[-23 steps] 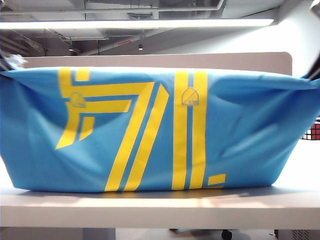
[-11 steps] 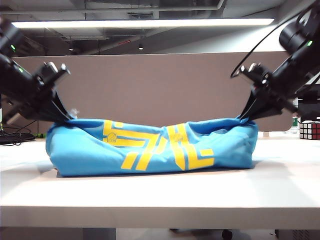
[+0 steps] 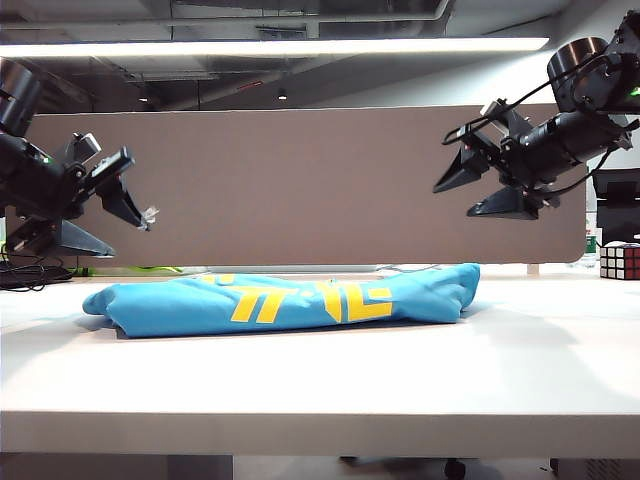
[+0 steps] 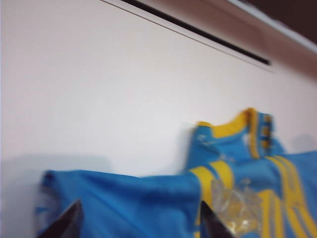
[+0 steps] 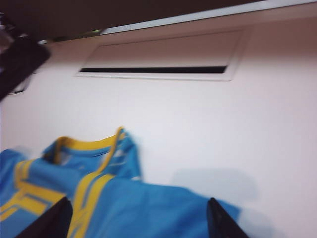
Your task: Fold the bottom side of the soccer jersey horizontally towards the center, about one-third of the way, then fold the sleeve back towards the center, creating a straight line along the edge of the the soccer jersey, and finally fold the bottom of the soccer jersey up towards the top, creating a neat rectangle.
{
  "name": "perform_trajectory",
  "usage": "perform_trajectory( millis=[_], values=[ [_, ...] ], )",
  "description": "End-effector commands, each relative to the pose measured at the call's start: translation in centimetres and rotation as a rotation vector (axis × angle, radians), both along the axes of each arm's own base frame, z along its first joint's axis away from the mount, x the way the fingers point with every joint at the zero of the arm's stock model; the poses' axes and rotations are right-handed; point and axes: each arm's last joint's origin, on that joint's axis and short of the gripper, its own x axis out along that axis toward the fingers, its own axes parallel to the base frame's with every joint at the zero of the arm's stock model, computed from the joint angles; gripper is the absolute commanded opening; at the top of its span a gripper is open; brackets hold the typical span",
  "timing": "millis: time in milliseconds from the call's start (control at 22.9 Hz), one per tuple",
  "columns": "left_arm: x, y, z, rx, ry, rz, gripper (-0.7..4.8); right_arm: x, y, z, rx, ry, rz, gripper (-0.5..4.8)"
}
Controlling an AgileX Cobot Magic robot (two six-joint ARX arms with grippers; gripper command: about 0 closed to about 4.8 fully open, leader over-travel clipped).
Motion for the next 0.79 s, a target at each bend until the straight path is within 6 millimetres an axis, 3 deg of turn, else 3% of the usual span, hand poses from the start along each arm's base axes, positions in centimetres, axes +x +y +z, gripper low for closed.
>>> perform_trajectory(
  millis=[44, 131, 175, 219, 306, 394, 481, 525, 656, 787],
  values=[
    [-0.6, -0.2, 1.2, -0.084, 0.015, -0.078, 2.83, -0.8, 0.2, 0.4, 0.095, 0.117, 0.068, 3.23],
    [-1.5, -0.3, 2.9, -0.048, -0.018, -0.103, 2.7, -1.7, 0.3, 1.2, 0.107, 0.151, 0.116, 1.47],
    [-2.3, -0.3, 4.2, -0.018, -0.051, -0.119, 2.22, -2.4, 0.4, 2.1, 0.099, 0.132, 0.151, 0.24],
    [-2.9, -0.3, 5.0, 0.0, -0.074, -0.129, 1.77, -2.9, 0.4, 2.9, 0.095, 0.117, 0.162, -0.09],
    [-5.0, -0.4, 7.2, 0.049, -0.134, -0.153, 0.92, -4.7, 0.3, 5.1, 0.082, 0.062, 0.167, -0.06],
    [-7.6, -0.5, 8.9, 0.071, -0.195, -0.158, 0.73, -7.4, 0.2, 7.3, 0.062, 0.002, 0.147, -0.06],
    [-10.8, -0.6, 10.2, 0.094, -0.262, -0.159, 0.11, -10.4, 0.0, 8.7, 0.029, -0.056, 0.123, -0.06],
    [-12.9, -0.6, 10.6, 0.108, -0.297, -0.139, 0.0, -12.9, -0.2, 9.2, 0.002, -0.089, 0.092, -0.06],
    [-17.5, -0.6, 10.4, 0.151, -0.356, -0.058, -0.04, -17.6, -0.6, 8.4, -0.064, -0.128, 0.023, -0.06],
    [-22.3, -0.5, 8.3, 0.196, -0.406, 0.042, -0.04, -22.3, -1.0, 5.8, -0.133, -0.134, -0.092, -0.06]
  ],
)
